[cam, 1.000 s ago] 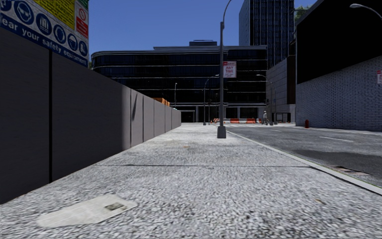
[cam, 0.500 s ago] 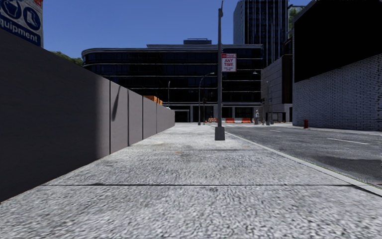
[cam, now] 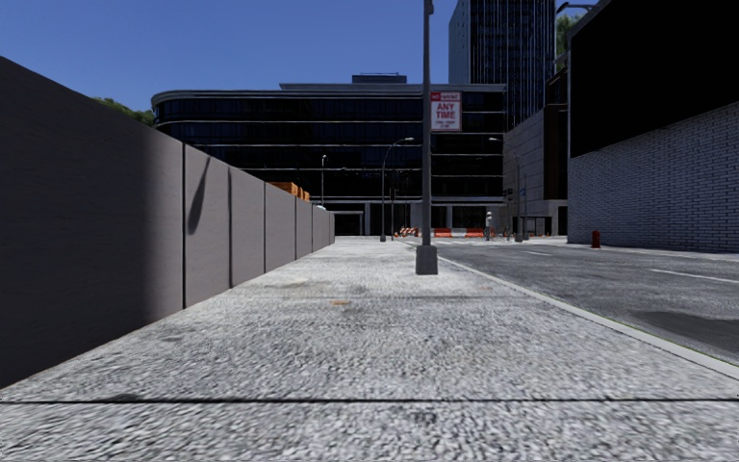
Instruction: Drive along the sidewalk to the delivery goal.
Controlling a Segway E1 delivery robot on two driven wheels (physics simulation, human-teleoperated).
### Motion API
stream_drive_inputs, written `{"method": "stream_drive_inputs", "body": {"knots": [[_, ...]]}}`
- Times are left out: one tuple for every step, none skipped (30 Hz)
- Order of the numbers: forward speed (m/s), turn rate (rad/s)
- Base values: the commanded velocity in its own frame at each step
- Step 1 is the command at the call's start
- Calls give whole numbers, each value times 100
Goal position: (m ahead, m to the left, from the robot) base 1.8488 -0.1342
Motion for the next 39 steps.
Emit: {"method": "stream_drive_inputs", "body": {"knots": [[91,0],[92,0],[92,0],[92,0],[92,0],[93,0],[93,0],[94,0],[99,0],[105,0],[122,0],[122,0],[133,0],[136,0],[137,0],[137,0],[137,0],[136,0],[134,0],[134,0],[131,0],[127,0],[120,0],[120,0],[116,0],[115,0],[115,0],[115,0],[113,0],[109,0],[107,0],[107,-11],[107,-11],[107,-23],[108,-27],[122,-18],[139,0],[139,0],[144,0]]}}
